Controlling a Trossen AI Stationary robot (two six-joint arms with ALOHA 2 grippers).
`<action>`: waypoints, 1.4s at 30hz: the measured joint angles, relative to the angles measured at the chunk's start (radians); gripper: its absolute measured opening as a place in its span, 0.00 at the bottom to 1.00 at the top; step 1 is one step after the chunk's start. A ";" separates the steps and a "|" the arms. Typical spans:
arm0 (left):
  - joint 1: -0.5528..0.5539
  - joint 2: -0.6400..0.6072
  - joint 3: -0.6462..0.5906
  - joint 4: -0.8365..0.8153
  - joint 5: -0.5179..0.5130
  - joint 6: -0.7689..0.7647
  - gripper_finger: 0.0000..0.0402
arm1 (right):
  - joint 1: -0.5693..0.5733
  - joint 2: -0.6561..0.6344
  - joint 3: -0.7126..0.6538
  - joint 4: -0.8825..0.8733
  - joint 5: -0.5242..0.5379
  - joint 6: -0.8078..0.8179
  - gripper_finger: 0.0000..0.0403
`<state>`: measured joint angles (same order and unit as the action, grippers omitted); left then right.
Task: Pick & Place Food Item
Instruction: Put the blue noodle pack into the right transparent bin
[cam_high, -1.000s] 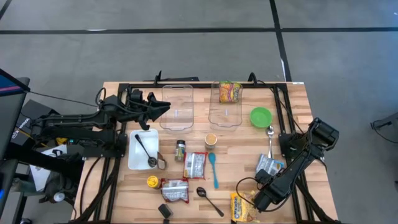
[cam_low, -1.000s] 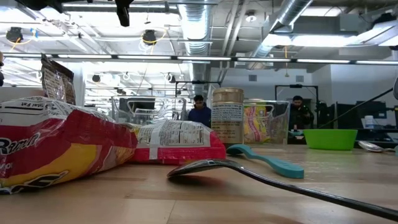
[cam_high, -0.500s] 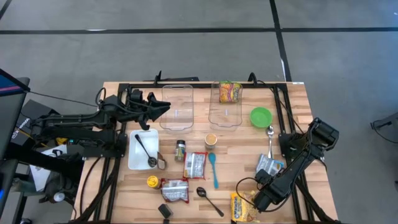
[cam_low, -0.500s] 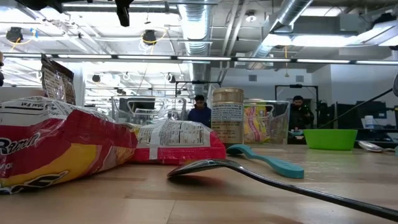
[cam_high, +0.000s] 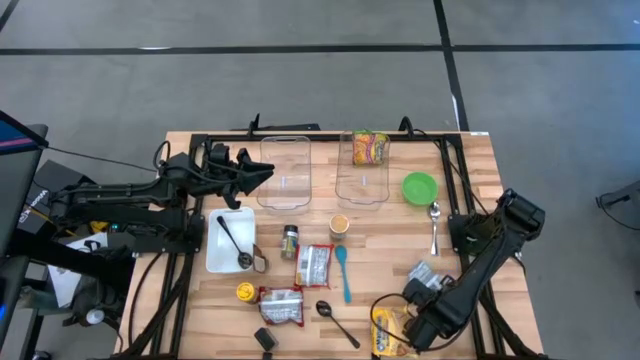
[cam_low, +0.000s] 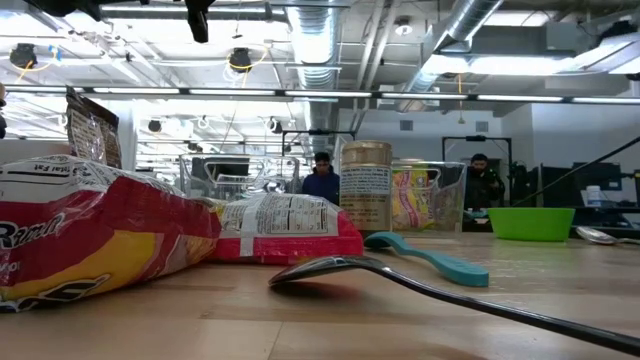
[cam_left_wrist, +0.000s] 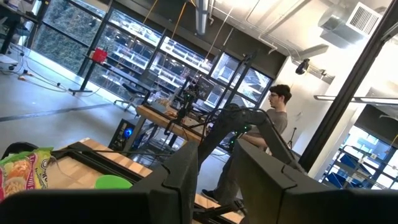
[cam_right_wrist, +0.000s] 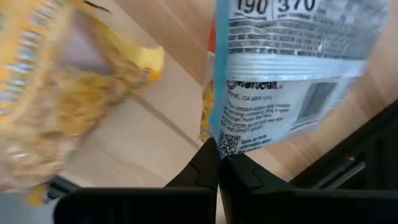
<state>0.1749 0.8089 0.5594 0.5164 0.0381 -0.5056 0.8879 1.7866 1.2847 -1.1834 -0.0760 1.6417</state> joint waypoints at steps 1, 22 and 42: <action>0.000 0.000 0.000 0.000 0.000 0.000 0.25 | -0.002 0.000 0.021 -0.020 0.012 0.000 0.00; 0.000 0.000 0.000 0.000 0.000 0.000 0.25 | -0.148 0.000 0.511 -0.387 0.348 -0.148 0.00; 0.000 0.000 0.000 -0.004 0.000 0.000 0.25 | -0.425 -0.001 0.721 -0.380 0.418 -0.720 0.00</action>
<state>0.1750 0.8089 0.5598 0.5124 0.0383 -0.5056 0.4627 1.7859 2.0053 -1.5633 0.3420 0.9220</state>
